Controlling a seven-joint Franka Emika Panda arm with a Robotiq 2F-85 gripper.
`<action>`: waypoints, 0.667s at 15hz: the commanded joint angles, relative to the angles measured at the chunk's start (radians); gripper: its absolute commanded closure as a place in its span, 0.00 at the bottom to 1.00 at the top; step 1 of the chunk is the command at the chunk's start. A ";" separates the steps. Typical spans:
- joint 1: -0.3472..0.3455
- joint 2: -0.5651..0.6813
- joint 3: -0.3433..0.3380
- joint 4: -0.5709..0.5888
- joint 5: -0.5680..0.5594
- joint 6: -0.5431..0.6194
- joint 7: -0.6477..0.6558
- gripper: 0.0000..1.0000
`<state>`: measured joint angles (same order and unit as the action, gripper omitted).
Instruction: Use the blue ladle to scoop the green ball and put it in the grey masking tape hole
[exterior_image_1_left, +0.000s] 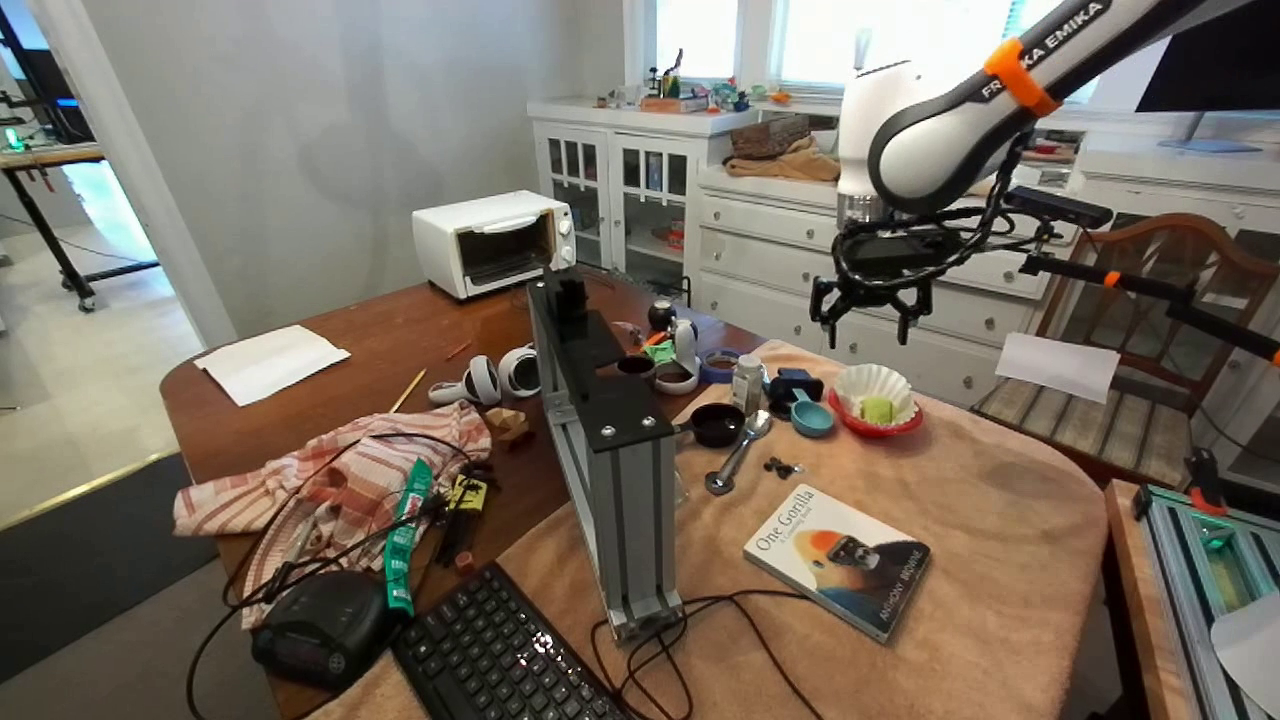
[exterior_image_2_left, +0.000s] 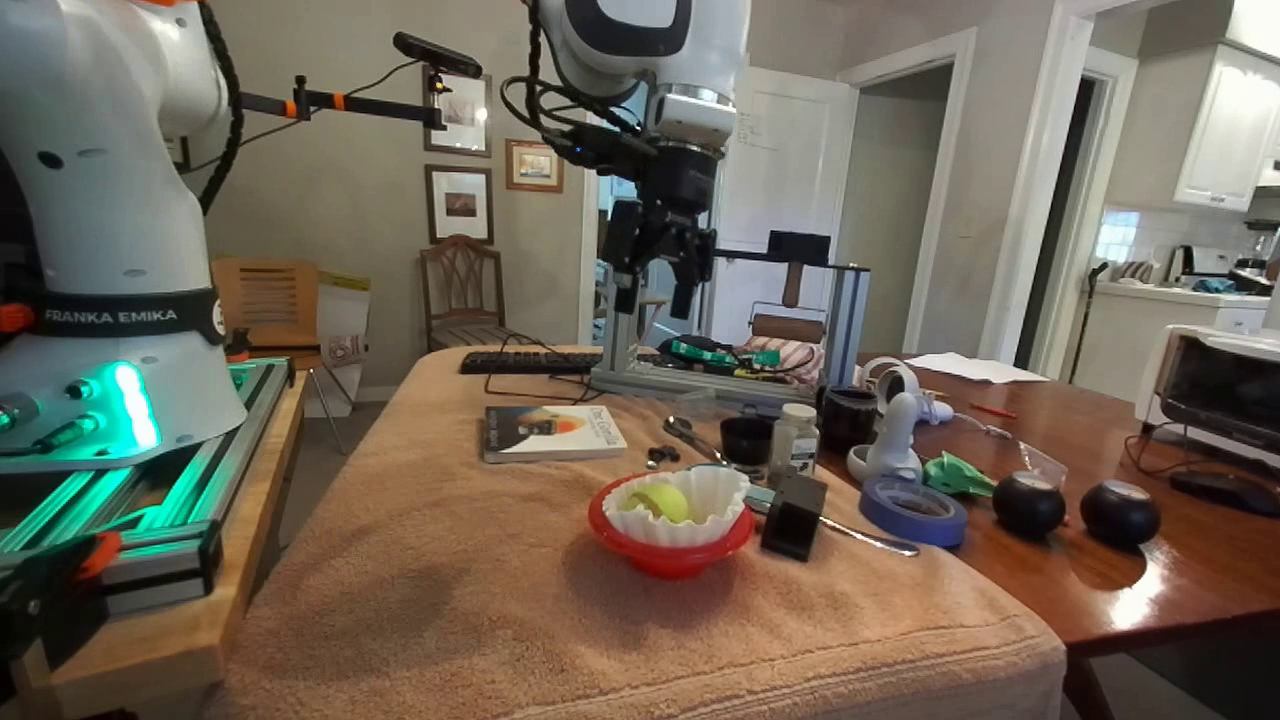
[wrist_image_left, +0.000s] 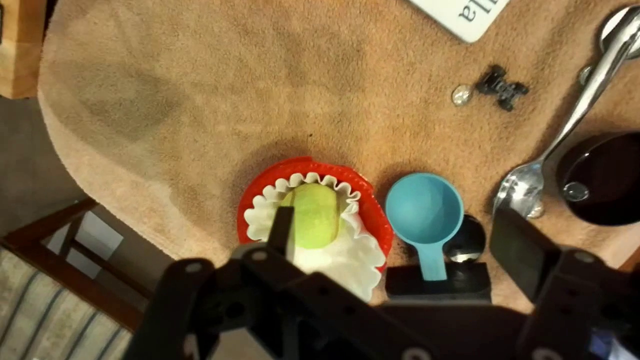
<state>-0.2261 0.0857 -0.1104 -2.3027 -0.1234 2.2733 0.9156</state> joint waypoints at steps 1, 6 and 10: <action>-0.010 0.119 -0.062 0.113 0.144 -0.037 -0.114 0.00; 0.010 0.139 -0.114 0.145 0.151 -0.066 -0.090 0.00; -0.003 0.158 -0.120 0.154 0.151 0.011 -0.170 0.00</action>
<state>-0.2302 0.2336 -0.2088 -2.1445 0.0224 2.2090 0.8299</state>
